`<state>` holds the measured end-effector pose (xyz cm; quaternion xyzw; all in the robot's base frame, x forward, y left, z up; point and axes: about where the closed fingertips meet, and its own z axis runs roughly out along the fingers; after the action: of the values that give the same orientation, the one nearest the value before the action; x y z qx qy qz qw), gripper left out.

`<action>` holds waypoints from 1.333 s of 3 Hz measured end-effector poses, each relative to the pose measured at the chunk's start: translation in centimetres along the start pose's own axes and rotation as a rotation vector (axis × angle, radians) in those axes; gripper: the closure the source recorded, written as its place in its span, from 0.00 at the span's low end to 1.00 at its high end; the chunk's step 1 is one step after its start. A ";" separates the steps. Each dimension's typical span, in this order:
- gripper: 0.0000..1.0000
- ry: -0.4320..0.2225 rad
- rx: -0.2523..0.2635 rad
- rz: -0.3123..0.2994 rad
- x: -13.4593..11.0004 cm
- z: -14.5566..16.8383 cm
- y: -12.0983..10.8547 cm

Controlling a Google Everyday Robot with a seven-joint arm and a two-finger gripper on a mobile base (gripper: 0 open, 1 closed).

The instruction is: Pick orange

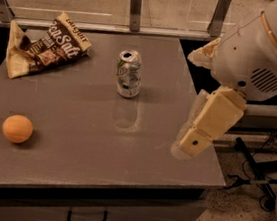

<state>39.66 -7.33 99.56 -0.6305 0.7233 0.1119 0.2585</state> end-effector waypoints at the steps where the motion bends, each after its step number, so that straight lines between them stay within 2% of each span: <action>1: 0.00 -0.021 -0.005 0.022 -1.0 2.3 1.2; 2: 0.00 -0.108 -0.028 0.057 -3.3 6.9 3.2; 3: 0.00 -0.240 -0.065 0.075 -5.8 11.9 5.4; 4: 0.00 -0.362 -0.086 0.040 -9.4 16.1 6.5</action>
Offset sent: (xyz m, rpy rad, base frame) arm -0.0126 0.1260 -0.0913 0.2810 0.0752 -0.0311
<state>37.77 9.75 89.79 -0.5960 0.6719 0.2596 0.3549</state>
